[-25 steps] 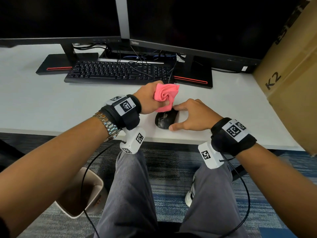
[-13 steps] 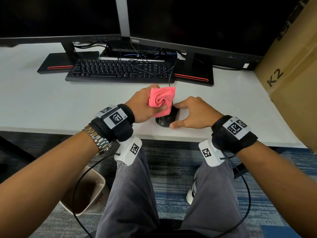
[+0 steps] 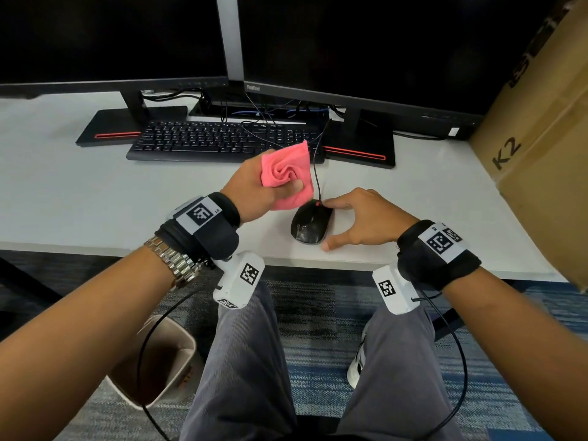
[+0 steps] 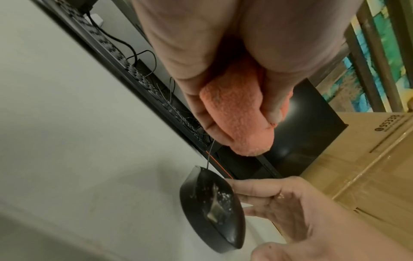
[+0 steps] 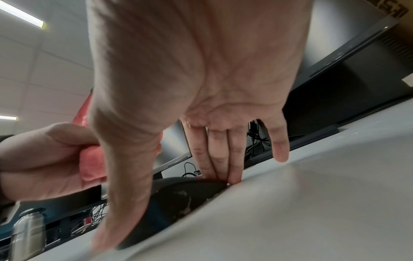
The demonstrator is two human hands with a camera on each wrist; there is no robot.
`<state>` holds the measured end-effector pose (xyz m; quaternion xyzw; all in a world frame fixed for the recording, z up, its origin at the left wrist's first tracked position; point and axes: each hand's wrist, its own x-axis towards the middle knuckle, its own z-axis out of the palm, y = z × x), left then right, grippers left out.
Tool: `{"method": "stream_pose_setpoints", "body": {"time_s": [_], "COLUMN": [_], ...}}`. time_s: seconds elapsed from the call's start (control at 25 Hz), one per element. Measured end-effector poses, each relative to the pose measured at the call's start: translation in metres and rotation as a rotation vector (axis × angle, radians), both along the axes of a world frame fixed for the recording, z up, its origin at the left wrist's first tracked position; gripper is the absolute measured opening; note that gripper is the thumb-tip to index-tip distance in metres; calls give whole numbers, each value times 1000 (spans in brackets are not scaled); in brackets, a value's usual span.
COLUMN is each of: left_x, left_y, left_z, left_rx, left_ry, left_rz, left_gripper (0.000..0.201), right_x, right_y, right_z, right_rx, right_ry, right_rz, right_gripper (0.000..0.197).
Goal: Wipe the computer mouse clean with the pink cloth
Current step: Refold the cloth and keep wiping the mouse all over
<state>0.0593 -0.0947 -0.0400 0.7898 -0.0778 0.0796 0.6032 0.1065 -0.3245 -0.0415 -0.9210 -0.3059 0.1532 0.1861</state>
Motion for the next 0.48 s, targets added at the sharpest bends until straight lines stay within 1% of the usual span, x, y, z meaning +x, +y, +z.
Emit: {"method": "stream_pose_setpoints", "body": {"time_s": [0.08, 0.2, 0.24, 0.28, 0.32, 0.36, 0.4, 0.48], "left_x": [-2, -5, -6, -6, -7, -7, -8, -9], "left_y": [-3, -6, -6, -7, -8, -10, -12, -15], "left_z": [-4, -5, -4, -3, -2, 0, 2, 5], "left_rx": [-76, -112, -111, -106, -99, -87, -67, 5], "left_ry": [60, 107, 115, 122, 132, 142, 150, 154], "left_rz": [14, 7, -5, -24, -49, -78, -108, -146], "left_gripper": [30, 18, 16, 16, 18, 22, 27, 39], "right_x": [-1, 0, -1, 0, 0, -1, -1, -2], "right_y": [-5, -9, -8, -6, -4, 0, 4, 10], "right_z": [4, 9, 13, 17, 20, 24, 27, 30], "right_rx": [49, 163, 246, 362, 487, 596, 672, 712], "right_ry": [33, 27, 17, 26, 49, 78, 102, 107], "right_rz": [17, -17, -32, -39, -28, -9, 10, 36], "right_gripper": [90, 91, 87, 78, 68, 63, 65, 75]}}
